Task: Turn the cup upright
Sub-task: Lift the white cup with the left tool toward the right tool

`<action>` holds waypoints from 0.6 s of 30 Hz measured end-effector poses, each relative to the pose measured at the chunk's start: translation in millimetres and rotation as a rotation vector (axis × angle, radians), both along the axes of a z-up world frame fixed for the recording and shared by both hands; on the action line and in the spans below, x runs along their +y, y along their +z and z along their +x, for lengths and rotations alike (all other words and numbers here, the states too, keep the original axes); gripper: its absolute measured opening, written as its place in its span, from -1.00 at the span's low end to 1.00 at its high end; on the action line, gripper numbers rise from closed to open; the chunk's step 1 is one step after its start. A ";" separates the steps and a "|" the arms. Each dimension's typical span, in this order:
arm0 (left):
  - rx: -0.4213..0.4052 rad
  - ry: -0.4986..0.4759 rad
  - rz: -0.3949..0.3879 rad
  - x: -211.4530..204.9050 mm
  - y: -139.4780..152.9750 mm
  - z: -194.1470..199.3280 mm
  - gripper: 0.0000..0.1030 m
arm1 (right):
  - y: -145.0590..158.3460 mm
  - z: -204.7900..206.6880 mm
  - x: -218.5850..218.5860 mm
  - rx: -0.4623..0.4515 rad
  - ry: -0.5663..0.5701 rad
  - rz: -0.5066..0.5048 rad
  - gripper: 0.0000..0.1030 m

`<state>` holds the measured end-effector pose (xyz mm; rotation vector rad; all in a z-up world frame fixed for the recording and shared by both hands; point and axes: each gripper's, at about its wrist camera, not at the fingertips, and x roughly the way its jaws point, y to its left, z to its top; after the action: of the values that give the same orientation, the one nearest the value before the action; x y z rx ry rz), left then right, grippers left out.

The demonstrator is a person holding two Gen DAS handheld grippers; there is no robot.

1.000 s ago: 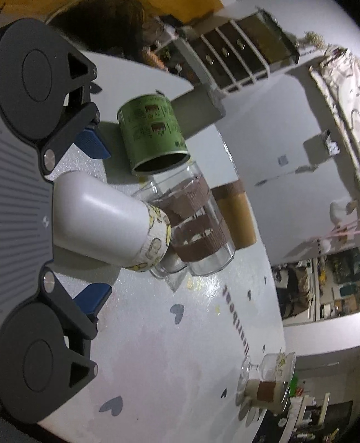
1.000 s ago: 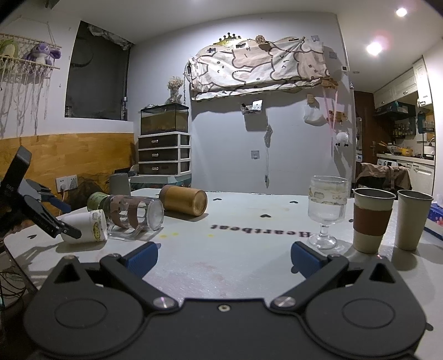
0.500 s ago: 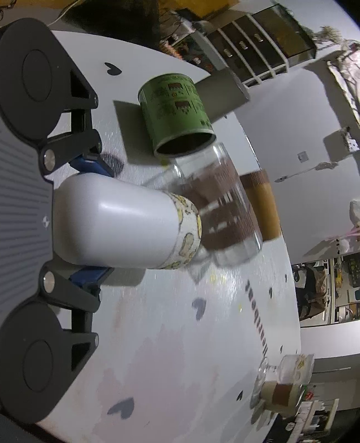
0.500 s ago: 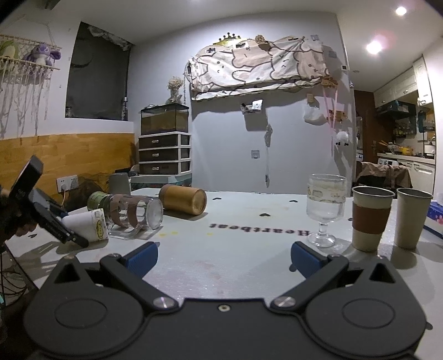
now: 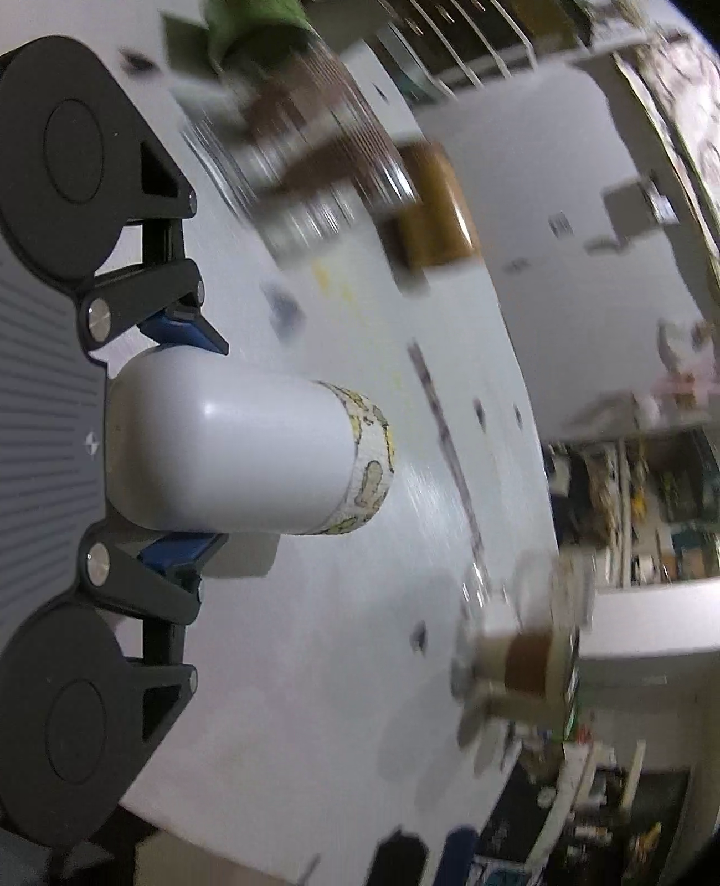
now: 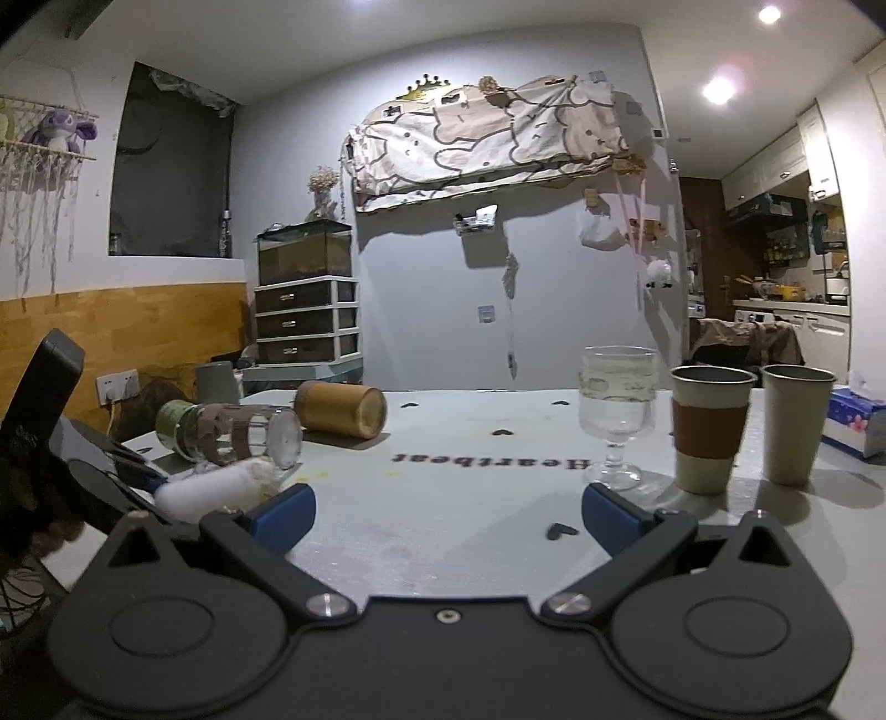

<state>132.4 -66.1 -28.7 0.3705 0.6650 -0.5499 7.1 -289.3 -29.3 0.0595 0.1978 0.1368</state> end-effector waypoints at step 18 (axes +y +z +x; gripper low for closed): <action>-0.135 0.004 -0.059 -93.0 -17.3 -38.2 0.25 | -5.0 28.2 -50.3 0.191 -0.104 0.264 0.99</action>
<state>94.3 -159.1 -46.0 0.3479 0.5185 -0.5347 35.3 -339.6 -34.4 0.3461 0.3656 0.0531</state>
